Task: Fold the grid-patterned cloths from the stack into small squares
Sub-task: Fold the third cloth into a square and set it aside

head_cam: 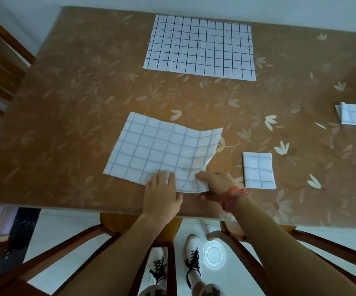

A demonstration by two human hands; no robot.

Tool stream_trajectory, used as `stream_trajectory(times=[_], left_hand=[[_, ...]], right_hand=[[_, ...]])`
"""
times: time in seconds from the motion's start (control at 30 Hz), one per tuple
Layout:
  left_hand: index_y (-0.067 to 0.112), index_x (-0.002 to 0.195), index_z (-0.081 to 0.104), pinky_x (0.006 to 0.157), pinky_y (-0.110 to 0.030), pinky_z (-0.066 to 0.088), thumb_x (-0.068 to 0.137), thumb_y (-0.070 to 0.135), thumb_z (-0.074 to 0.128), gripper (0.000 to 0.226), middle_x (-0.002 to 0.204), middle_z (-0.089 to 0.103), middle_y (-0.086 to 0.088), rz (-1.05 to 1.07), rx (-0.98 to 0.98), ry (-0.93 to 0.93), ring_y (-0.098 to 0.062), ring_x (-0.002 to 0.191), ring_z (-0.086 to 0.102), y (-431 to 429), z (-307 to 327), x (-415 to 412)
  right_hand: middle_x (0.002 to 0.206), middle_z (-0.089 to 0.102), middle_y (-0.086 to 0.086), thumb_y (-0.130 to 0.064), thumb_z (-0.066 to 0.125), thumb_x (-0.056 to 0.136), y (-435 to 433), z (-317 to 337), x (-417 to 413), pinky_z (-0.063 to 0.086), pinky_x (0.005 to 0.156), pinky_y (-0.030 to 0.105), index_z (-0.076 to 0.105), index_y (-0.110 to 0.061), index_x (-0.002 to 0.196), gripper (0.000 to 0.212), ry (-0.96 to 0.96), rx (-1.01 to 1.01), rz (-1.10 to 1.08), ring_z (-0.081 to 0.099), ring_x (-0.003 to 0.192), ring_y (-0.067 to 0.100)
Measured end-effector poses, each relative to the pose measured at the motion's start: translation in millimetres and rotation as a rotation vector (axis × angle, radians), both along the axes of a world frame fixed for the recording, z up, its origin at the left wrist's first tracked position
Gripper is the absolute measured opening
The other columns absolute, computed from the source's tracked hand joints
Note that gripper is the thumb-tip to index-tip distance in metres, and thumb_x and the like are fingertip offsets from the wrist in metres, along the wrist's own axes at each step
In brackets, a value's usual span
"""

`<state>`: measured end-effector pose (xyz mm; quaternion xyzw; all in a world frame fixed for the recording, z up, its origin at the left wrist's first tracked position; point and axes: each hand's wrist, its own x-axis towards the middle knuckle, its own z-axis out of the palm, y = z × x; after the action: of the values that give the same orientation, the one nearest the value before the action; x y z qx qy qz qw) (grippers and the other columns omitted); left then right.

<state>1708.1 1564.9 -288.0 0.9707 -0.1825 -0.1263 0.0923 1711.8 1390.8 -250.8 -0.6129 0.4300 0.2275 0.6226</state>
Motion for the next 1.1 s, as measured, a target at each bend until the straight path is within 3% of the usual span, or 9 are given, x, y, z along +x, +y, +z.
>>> stream_trajectory(times=[0.17,0.3,0.47,0.53,0.63,0.73,0.87,0.97,1.1], left_hand=[[0.021,0.141,0.031,0.107,-0.037,0.034,0.090,0.036,0.055,0.059,0.143,0.037,-0.011,0.033,0.019,0.032,-0.029,0.134,0.032,-11.9,0.4,1.9],[0.022,0.139,0.040,0.107,-0.038,0.035,0.092,0.033,0.056,0.051,0.141,0.041,-0.012,-0.038,-0.035,0.048,-0.029,0.132,0.036,-0.6,-2.4,2.2],[0.016,0.146,0.036,0.114,-0.041,0.025,0.096,0.017,0.046,0.051,0.150,0.035,-0.015,-0.154,-0.131,0.096,-0.032,0.142,0.027,21.0,2.9,3.7],[0.020,0.150,0.029,0.118,-0.037,0.015,0.098,0.013,0.037,0.053,0.159,0.021,-0.009,-0.193,-0.158,0.173,-0.025,0.148,0.012,33.2,2.8,5.6],[0.028,0.151,0.027,0.121,-0.033,0.008,0.100,0.010,0.038,0.055,0.161,0.011,0.004,-0.283,-0.197,0.247,-0.011,0.148,0.001,53.6,-1.7,7.4],[0.028,0.150,0.029,0.121,-0.030,0.010,0.098,0.006,0.042,0.057,0.160,0.007,0.008,-0.349,-0.214,0.249,-0.006,0.147,-0.003,74.3,-7.3,2.2],[0.010,0.139,0.050,0.114,-0.050,0.029,0.090,0.010,0.028,0.053,0.153,0.032,-0.017,-0.284,-0.256,0.122,-0.030,0.143,0.026,98.2,-8.4,-9.2],[0.005,0.128,0.058,0.105,-0.055,0.036,0.082,0.006,0.068,0.047,0.142,0.046,-0.024,-0.278,-0.220,0.094,-0.039,0.132,0.043,112.1,-9.1,-15.1],[0.007,0.120,0.062,0.100,-0.046,0.044,0.081,0.015,0.070,0.041,0.134,0.056,-0.017,-0.272,-0.321,0.091,-0.026,0.127,0.049,116.8,3.1,-19.3]], right_hand=[[0.069,0.059,0.013,-0.013,0.072,0.076,6.0,15.7,-12.6,0.049,0.060,0.032,0.069,0.002,0.089,0.020,-0.104,0.185,0.162,0.057,0.061,0.021],[0.106,0.067,0.021,0.007,0.062,0.060,-16.5,10.5,-22.7,0.043,0.070,0.039,0.069,-0.012,0.107,0.051,-0.221,0.318,0.252,0.060,0.090,0.035],[0.107,0.070,0.003,-0.012,0.083,0.045,-71.1,-67.7,-40.0,0.053,0.087,0.043,0.058,-0.025,0.116,0.077,-0.125,-0.105,0.280,0.065,0.102,0.029],[0.120,0.062,0.008,-0.028,0.096,0.025,-82.5,-76.3,-47.9,0.053,0.091,0.036,0.052,-0.014,0.123,0.109,0.169,-0.200,0.354,0.058,0.117,0.029],[0.128,0.059,0.012,-0.027,0.076,0.075,-73.9,-56.8,-43.2,0.046,0.095,0.028,0.048,-0.007,0.133,0.067,0.230,-0.424,0.678,0.056,0.119,0.024],[0.130,0.057,0.018,-0.044,0.083,0.059,-65.6,-51.2,-45.7,0.051,0.087,0.019,0.053,0.001,0.130,0.089,0.249,-0.561,0.783,0.054,0.120,0.028],[0.157,0.017,0.016,-0.019,0.029,0.104,-52.8,-7.3,-71.8,0.018,0.113,0.024,0.011,-0.002,0.149,0.052,0.072,-0.494,1.241,0.020,0.144,0.026],[0.128,0.059,0.014,-0.019,0.074,0.078,-42.9,-13.5,-72.7,0.045,0.102,0.039,0.073,-0.010,0.100,0.024,-0.306,-0.699,1.090,0.053,0.121,0.022],[0.099,0.070,-0.019,-0.009,0.064,0.071,-42.6,-24.6,-65.3,0.040,0.094,0.005,0.070,-0.036,0.060,0.030,-0.425,-0.286,0.809,0.055,0.108,-0.013]])
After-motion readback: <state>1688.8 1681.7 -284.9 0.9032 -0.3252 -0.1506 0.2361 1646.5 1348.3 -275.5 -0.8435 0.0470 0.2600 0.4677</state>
